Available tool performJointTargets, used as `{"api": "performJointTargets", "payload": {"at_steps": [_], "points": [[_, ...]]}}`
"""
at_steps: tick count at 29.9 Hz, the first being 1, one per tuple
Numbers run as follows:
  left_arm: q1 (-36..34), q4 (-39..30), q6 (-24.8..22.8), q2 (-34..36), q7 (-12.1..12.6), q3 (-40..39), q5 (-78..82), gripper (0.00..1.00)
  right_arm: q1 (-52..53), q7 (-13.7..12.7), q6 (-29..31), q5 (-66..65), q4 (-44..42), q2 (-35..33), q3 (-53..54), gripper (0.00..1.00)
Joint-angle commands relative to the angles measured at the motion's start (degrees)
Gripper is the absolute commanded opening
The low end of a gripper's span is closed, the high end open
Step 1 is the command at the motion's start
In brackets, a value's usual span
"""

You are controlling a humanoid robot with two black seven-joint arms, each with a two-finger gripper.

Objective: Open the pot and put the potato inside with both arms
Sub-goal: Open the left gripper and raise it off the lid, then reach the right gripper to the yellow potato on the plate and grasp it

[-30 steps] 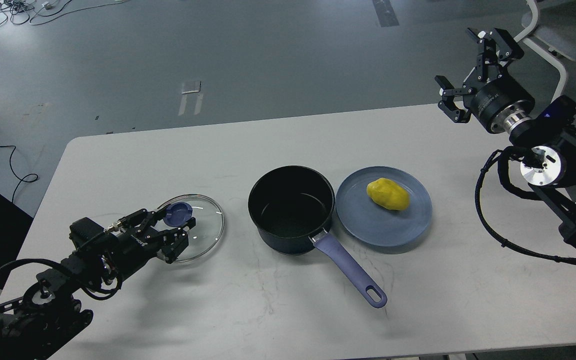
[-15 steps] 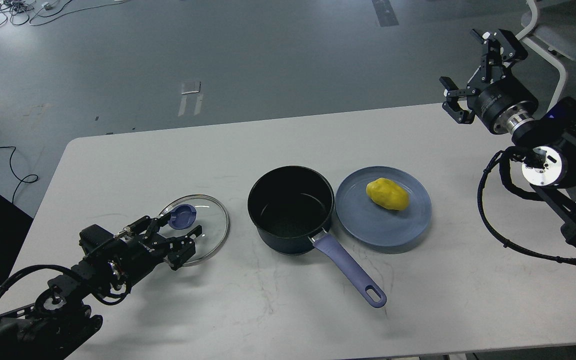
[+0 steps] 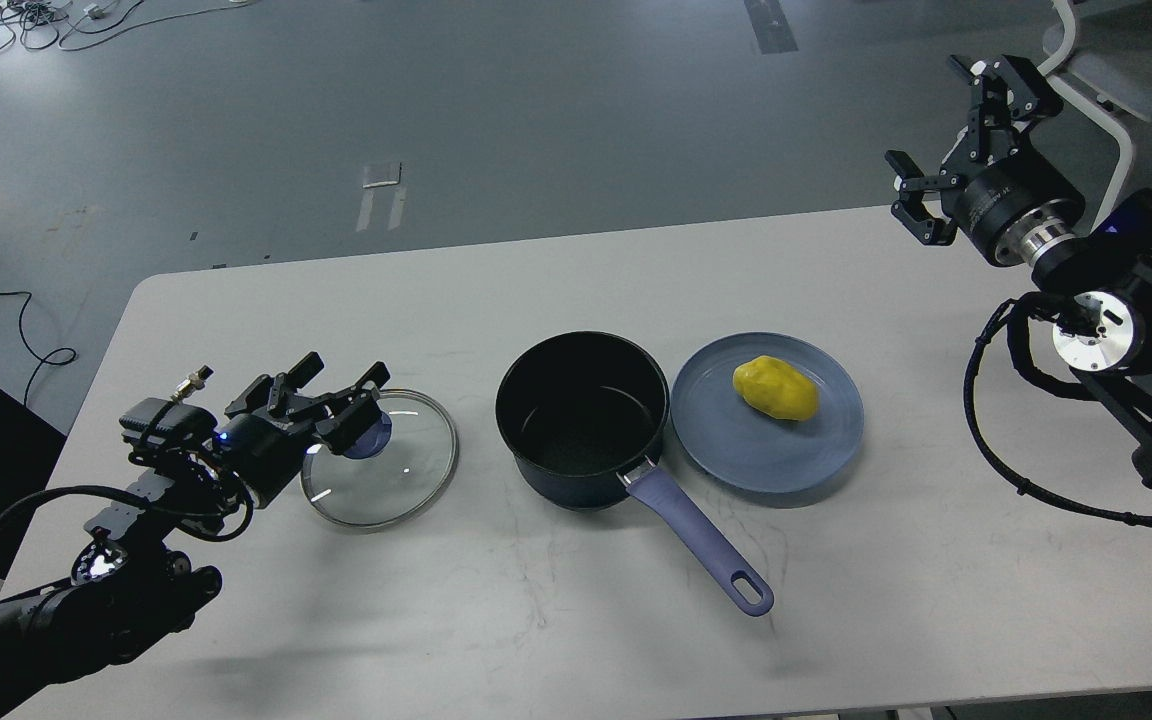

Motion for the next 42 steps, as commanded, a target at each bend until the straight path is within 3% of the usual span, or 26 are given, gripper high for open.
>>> {"api": "performJointTargets", "payload": {"at_steps": [1, 5, 6, 9, 10, 12, 14, 18, 23, 29, 42], "points": [[-1.8, -9.9, -1.1, 4.1, 0.0, -1.7, -8.6, 0.99, 0.4, 0.3, 0.5, -3.7, 3.0, -1.1, -1.9, 1.0], [-5.0, -12.4, -9.3, 2.9, 0.0, -6.2, -26.9, 0.99, 0.5, 3.3, 1.3, -16.2, 8.0, -4.0, -7.9, 1.0], [-7.2, -12.2, -12.4, 2.5, 0.0, -6.5, -31.9, 0.99, 1.0, 6.1, 1.3, -22.8, 9.0, -5.6, -9.9, 1.0], [-11.2, -10.8, -18.9, 1.7, 0.0, -6.9, -41.0, 0.99, 3.2, 11.4, 1.3, -38.0, 9.0, -7.5, -15.2, 1.0], [-12.4, -9.9, -20.6, 0.7, 1.0, -6.9, -44.9, 0.99, 4.7, 12.9, 1.2, -45.1, 8.7, -8.2, -18.3, 1.0], [-13.5, -9.5, -20.9, -0.1, 3.7, -7.6, -49.0, 0.99, 7.2, 14.6, 0.7, -54.2, 7.5, -9.2, -22.6, 1.0], [-13.6, -9.5, -20.9, -0.4, 4.6, -8.4, -49.8, 0.99, 8.6, 15.8, 0.7, -59.6, 5.8, -9.5, -25.0, 1.0], [-12.8, -9.4, -20.7, -1.2, 4.6, -8.7, -49.5, 0.99, 10.8, 16.0, 0.1, -73.3, -0.6, -8.8, -31.3, 1.0], [-12.7, -9.3, -20.6, -0.6, 4.6, -8.3, -49.4, 0.99, 12.0, 16.0, -0.8, -81.4, -2.2, -8.7, -35.2, 1.0], [-12.6, -9.2, -20.1, -0.5, 4.5, -7.9, -49.3, 1.0, 13.7, 16.0, -0.8, -82.4, -4.8, -4.9, -37.2, 1.0], [-12.1, -9.2, -19.4, -0.4, 4.9, -7.9, -49.4, 1.0, 16.6, 16.0, -0.5, -85.5, -9.8, -4.3, -45.2, 1.0]]}}
